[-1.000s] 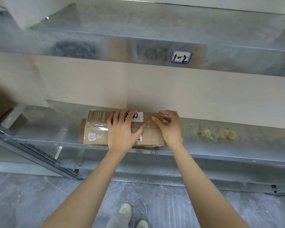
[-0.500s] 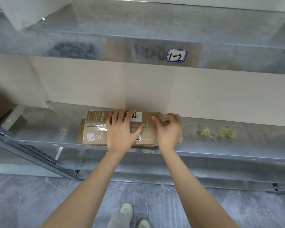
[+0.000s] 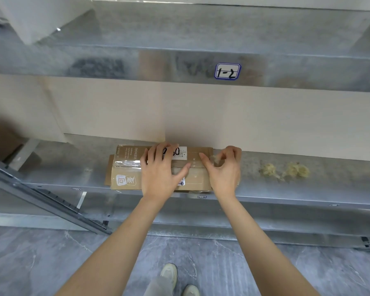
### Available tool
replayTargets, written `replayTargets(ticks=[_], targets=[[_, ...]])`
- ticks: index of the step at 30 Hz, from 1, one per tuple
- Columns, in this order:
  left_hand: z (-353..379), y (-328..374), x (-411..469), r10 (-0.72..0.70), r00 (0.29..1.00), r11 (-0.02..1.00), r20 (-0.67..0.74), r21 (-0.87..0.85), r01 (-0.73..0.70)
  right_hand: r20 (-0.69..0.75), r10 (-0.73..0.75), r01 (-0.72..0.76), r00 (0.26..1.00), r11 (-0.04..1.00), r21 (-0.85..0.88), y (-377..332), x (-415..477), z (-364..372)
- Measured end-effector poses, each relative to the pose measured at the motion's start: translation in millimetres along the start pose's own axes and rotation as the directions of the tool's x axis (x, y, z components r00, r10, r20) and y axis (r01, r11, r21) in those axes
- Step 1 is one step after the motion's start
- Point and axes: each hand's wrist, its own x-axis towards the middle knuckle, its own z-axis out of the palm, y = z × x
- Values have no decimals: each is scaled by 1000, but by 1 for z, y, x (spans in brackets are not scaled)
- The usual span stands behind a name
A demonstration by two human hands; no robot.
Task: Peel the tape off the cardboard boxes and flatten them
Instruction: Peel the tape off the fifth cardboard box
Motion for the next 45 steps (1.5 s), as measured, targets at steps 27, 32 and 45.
replayTargets(ticks=[27,32,45], targets=[[1,-1,5,-10,1000,1000,8,-14,10,328,4,-106,945,950,294,1,9,-17],[1,0,5,-20,1000,999,-3,-31,20,389,-1,-75,921,981,180,2,15,-8],[-1,1,5,-23,999,1000,26,-10,23,295,85,-166,952,951,261,-2,18,-13]])
